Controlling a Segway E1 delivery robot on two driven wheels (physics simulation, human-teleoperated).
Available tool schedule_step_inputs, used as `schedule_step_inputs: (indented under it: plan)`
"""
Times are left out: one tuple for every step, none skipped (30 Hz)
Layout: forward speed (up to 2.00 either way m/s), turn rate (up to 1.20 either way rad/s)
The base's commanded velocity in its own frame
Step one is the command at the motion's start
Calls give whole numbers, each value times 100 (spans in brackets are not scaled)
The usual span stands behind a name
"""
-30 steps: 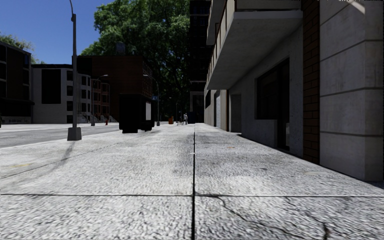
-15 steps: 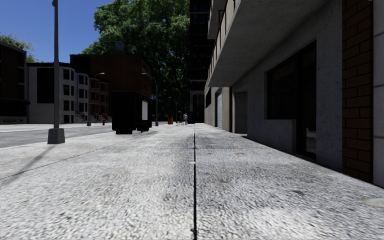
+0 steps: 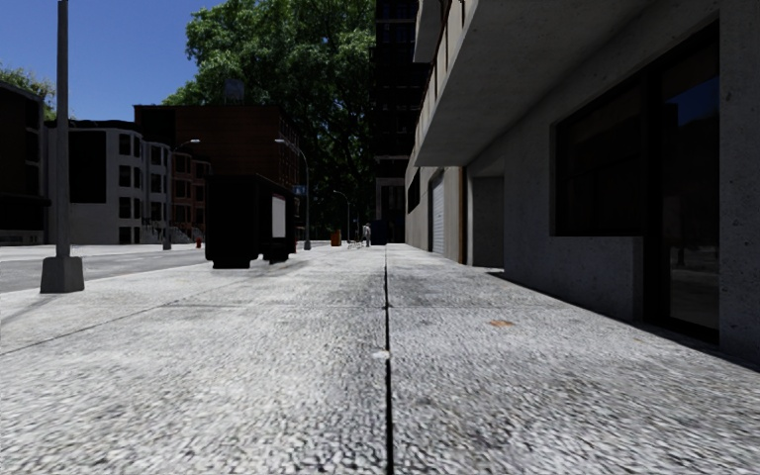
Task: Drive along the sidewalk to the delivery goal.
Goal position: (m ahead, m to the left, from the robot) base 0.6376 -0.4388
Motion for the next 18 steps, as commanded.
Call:
schedule_step_inputs:
  plan:
    - [4,0]
    - [0,0]
    - [0,0]
    - [0,0]
    - [0,0]
    - [0,0]
    - [0,0]
    - [0,0]
    - [0,0]
    - [0,0]
    - [0,0]
    - [0,0]
    - [0,0]
    - [0,0]
    - [0,0]
    - [0,0]
    - [0,0]
    - [0,0]
